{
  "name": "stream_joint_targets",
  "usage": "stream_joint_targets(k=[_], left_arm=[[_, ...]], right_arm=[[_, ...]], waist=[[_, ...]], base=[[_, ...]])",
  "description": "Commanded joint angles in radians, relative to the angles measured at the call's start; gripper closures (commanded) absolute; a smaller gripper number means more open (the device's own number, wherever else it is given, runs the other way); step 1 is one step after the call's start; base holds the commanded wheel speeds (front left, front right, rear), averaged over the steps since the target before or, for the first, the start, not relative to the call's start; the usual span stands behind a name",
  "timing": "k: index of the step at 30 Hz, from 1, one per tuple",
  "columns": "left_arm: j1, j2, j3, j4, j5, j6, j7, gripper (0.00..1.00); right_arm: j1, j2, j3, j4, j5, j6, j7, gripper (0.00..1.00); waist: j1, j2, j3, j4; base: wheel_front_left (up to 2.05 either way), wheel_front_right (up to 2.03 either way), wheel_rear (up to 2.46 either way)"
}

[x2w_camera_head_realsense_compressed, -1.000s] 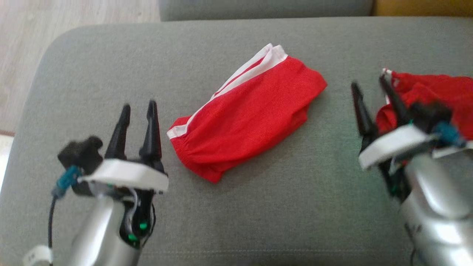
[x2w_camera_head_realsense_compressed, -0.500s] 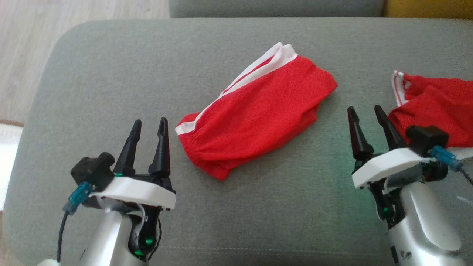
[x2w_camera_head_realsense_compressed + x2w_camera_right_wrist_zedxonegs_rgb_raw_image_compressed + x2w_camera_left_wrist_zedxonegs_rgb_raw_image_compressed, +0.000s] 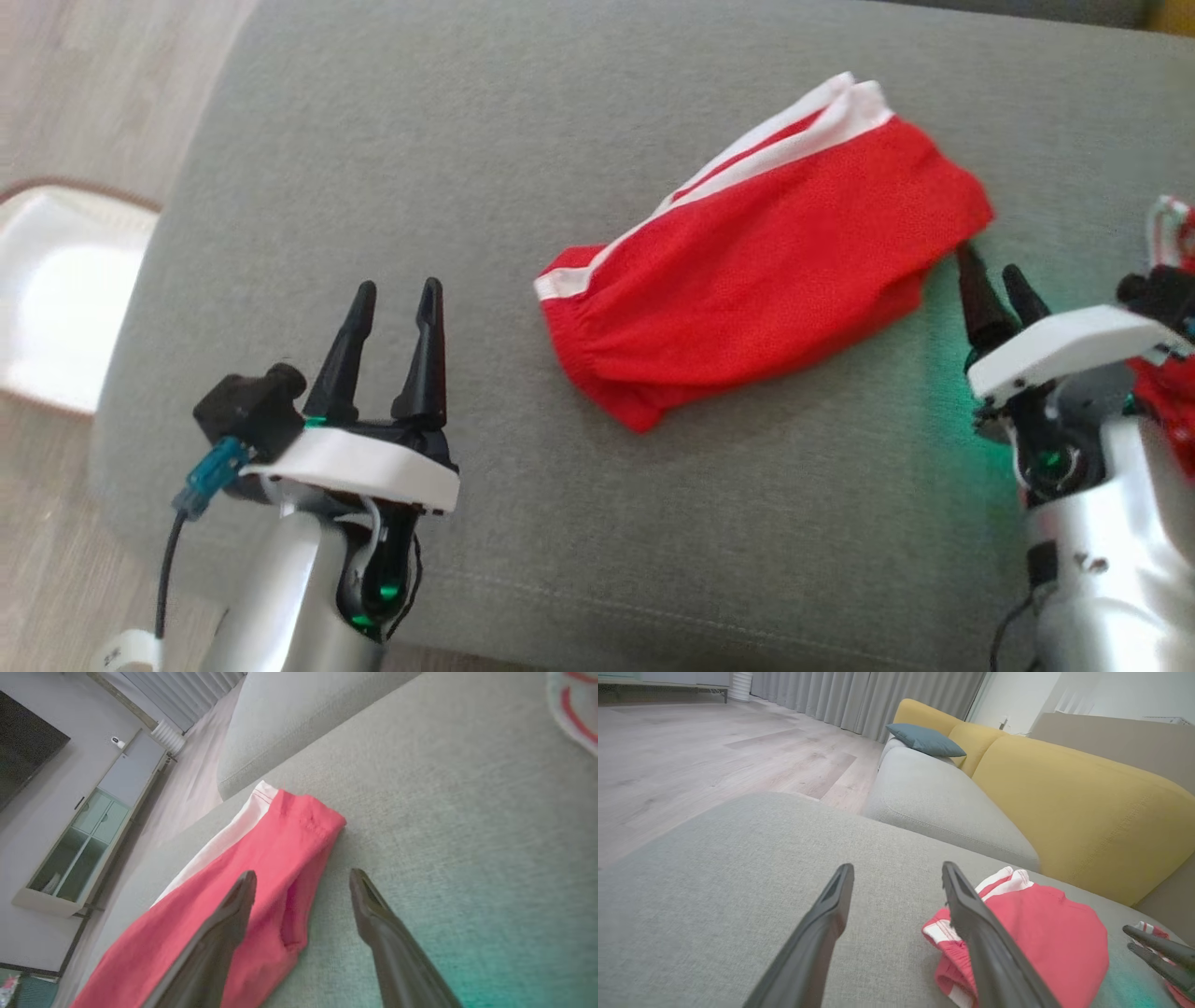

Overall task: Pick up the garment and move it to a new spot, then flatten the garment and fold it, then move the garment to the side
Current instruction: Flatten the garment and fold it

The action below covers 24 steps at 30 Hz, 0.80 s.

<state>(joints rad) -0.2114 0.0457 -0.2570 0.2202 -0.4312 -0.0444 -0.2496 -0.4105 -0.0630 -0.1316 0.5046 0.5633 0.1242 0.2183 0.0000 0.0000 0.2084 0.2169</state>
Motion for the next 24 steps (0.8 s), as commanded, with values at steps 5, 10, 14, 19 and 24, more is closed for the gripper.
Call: stream_joint_targets(k=[5, 10, 14, 19, 24], left_arm=[[-0.046, 0.005, 0.011, -0.038, -0.02, 0.008, -0.012, 0.0], [-0.054, 0.005, -0.003, -0.05, -0.033, 0.014, -0.012, 0.0], [-0.063, 0.005, -0.013, -0.058, -0.045, 0.021, -0.012, 0.0], [-0.071, 0.005, -0.022, -0.068, -0.061, 0.031, -0.012, 0.0], [-0.069, 0.005, -0.016, -0.072, -0.063, 0.034, -0.012, 0.0]], right_arm=[[-0.097, 0.012, -0.049, 0.049, 0.02, 0.007, 0.053, 0.0], [-0.169, 0.013, -0.132, 0.163, -0.03, 0.007, 0.112, 0.0], [-0.219, 0.006, -0.181, 0.241, -0.135, 0.007, 0.15, 0.0], [-0.296, 0.001, -0.28, 0.342, -0.251, 0.007, 0.221, 0.0], [-0.359, 0.004, -0.326, 0.364, -0.283, 0.007, 0.213, 1.0]], waist=[[0.0, 0.0, 0.036, 0.069], [0.0, 0.0, 0.054, 0.108], [0.0, 0.0, 0.072, 0.141], [0.0, 0.0, 0.09, 0.181], [0.0, 0.0, 0.097, 0.181]], base=[[0.0, 0.0, 0.0], [0.0, 0.0, 0.0], [0.0, 0.0, 0.0], [0.0, 0.0, 0.0], [0.0, 0.0, 0.0]])
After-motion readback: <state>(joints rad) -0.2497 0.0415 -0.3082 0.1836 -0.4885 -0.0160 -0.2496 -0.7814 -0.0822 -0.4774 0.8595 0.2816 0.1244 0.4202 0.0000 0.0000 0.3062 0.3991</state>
